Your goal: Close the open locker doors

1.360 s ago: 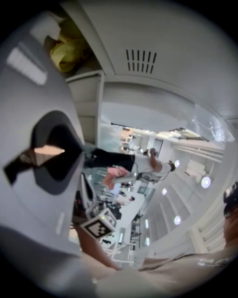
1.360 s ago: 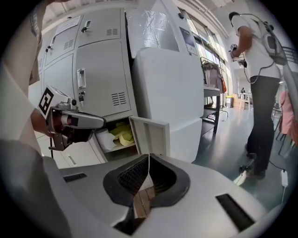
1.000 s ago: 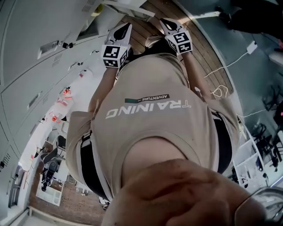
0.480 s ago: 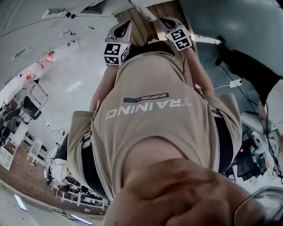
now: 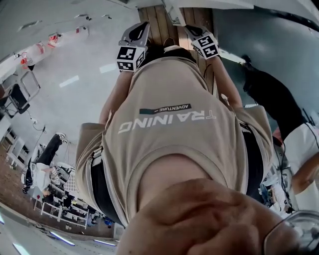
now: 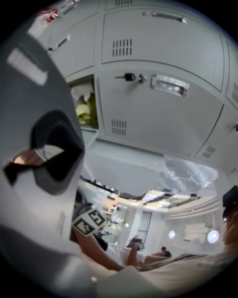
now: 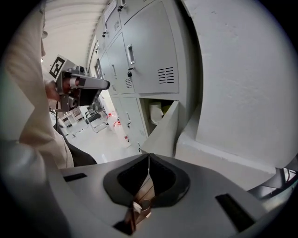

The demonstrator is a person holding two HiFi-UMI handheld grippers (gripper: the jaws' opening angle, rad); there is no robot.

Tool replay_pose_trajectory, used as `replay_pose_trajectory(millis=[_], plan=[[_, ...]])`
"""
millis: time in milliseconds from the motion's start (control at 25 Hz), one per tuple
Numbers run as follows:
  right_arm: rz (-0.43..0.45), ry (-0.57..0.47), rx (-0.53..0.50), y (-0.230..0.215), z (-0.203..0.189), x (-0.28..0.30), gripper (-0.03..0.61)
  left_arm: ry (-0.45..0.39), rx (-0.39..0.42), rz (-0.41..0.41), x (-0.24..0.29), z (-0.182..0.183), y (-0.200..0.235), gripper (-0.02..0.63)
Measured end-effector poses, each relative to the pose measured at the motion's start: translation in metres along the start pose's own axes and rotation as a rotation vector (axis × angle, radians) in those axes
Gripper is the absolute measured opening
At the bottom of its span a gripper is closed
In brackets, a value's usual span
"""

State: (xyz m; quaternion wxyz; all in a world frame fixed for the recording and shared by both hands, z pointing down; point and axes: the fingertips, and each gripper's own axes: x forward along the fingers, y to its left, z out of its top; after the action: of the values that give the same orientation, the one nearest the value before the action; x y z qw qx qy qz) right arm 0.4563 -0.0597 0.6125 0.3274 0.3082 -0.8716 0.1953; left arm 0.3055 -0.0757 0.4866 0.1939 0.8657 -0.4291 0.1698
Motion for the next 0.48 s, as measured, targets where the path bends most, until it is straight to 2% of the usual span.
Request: replay_pose_trajectory(millis=[160,360,480], plan=[[0.045,0.032,-0.025,0.028,0.006,0.009,0.015,-0.017,-0.032,0.031,-0.016,-0.004,0.015,0.000],[0.102,0.034,0.007,0.063,0.023,0.030,0.015,-0.049,-0.038,0.051,-0.040,0.001,0.036,0.000],[0.131,0.048,-0.020,0.081,0.034,0.042,0.015,-0.069,-0.057,0.065,-0.053,0.002,0.051,0.000]])
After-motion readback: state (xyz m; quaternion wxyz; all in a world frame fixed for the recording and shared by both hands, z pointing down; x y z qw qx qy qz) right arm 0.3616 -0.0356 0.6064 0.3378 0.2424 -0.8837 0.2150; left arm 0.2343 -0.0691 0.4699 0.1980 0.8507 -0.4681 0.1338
